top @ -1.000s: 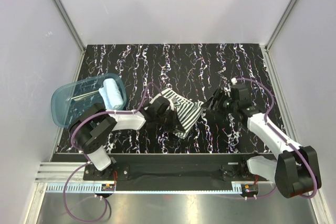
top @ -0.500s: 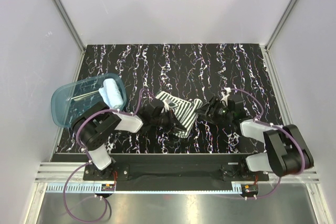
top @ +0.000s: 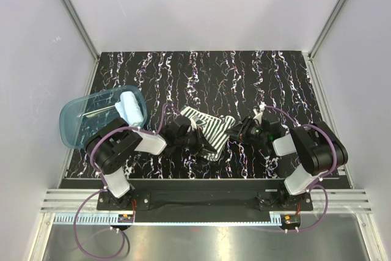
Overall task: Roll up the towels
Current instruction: Roll the towel
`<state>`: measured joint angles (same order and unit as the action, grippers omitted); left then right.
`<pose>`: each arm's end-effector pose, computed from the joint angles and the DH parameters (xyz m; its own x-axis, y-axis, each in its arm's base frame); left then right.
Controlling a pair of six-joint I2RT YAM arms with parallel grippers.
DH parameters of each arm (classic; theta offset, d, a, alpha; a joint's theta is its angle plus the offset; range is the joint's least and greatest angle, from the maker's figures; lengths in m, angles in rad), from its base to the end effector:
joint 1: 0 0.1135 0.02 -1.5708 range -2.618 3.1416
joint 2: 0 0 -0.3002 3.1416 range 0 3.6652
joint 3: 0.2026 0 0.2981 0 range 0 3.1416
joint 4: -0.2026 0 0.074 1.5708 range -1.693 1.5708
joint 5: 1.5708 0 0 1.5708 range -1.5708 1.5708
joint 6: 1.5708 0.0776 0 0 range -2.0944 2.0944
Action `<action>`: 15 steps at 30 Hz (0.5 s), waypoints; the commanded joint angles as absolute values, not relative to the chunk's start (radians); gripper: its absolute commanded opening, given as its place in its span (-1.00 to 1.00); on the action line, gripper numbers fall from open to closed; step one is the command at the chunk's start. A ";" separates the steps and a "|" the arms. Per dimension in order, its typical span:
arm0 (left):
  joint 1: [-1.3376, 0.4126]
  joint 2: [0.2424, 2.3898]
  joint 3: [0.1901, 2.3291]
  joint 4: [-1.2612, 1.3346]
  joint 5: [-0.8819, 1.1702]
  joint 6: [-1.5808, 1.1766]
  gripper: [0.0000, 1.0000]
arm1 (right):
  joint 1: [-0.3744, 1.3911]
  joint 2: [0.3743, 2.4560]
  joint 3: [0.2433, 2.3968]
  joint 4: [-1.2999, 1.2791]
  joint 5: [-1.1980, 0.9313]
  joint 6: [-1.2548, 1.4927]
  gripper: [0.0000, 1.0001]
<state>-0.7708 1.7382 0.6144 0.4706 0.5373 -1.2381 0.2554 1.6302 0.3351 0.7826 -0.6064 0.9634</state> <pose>0.2320 -0.2807 0.0866 -0.9837 -0.1765 0.0346 -0.1213 0.5090 -0.8522 0.2743 0.1173 0.0810 -0.8359 0.4791 -0.2679 -0.0032 0.4839 0.8751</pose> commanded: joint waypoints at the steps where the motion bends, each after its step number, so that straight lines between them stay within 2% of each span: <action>1: -0.767 1.730 0.618 0.445 0.509 -1.177 -1.00 | 0.264 1.660 0.324 0.911 -0.618 0.982 -0.45; 3: -0.776 1.712 0.640 0.337 0.471 -1.109 -0.99 | 0.264 1.654 0.327 0.899 -0.615 0.982 -0.54; 4: -0.781 1.688 0.653 0.290 0.450 -1.082 -0.89 | 0.265 1.645 0.330 0.873 -0.611 0.976 -0.56; 6: -0.798 1.660 0.689 0.168 0.378 -1.011 -0.61 | 0.267 1.597 0.337 0.775 -0.580 0.947 -0.61; 7: -0.801 1.632 0.696 0.135 0.356 -0.991 -0.31 | 0.268 1.576 0.345 0.725 -0.566 0.930 -0.62; 11: -0.830 1.575 0.761 -0.052 0.227 -0.882 0.21 | 0.275 1.468 0.393 0.470 -0.502 0.848 -0.68; 15: -0.885 1.536 0.842 -0.198 0.109 -0.807 0.33 | 0.284 1.381 0.458 0.222 -0.437 0.773 -0.70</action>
<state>-0.8524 1.5799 0.7670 -0.0055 0.2733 -0.9264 0.2745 1.4433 0.3920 0.4423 -0.5217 0.8661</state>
